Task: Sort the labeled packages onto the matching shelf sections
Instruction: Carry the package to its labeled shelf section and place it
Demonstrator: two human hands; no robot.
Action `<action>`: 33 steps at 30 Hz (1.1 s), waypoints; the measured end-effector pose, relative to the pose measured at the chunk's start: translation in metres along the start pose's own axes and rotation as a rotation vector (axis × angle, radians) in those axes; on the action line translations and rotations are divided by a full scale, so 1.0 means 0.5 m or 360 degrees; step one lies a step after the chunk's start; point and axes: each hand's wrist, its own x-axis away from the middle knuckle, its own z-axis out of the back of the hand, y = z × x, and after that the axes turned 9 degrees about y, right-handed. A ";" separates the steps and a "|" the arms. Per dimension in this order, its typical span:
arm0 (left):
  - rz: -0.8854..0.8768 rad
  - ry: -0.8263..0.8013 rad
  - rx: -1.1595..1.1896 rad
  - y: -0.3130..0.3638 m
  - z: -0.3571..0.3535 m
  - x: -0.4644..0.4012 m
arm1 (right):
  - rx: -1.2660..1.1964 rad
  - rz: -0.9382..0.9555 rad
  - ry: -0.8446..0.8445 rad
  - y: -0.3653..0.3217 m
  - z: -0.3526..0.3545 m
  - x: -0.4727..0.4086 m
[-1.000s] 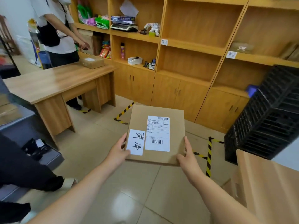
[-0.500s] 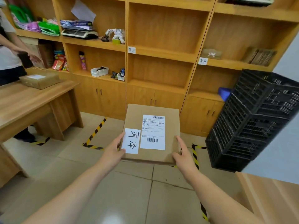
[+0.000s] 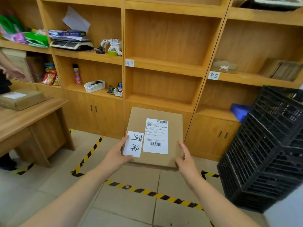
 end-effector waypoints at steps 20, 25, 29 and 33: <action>-0.0253 0.0090 -0.0188 0.078 0.021 -0.716 | -0.0017 0.0225 0.0072 -0.188 -0.192 -0.682; -0.0337 0.0070 -0.0150 0.095 0.074 -0.933 | -0.0042 0.0268 0.0122 -0.259 -0.295 -0.862; -0.0373 0.0042 -0.0135 0.100 0.104 -1.090 | -0.0075 0.0286 0.0143 -0.296 -0.361 -0.988; -0.0389 0.0061 -0.0133 0.103 0.115 -1.227 | -0.0066 0.0320 0.0193 -0.331 -0.412 -1.114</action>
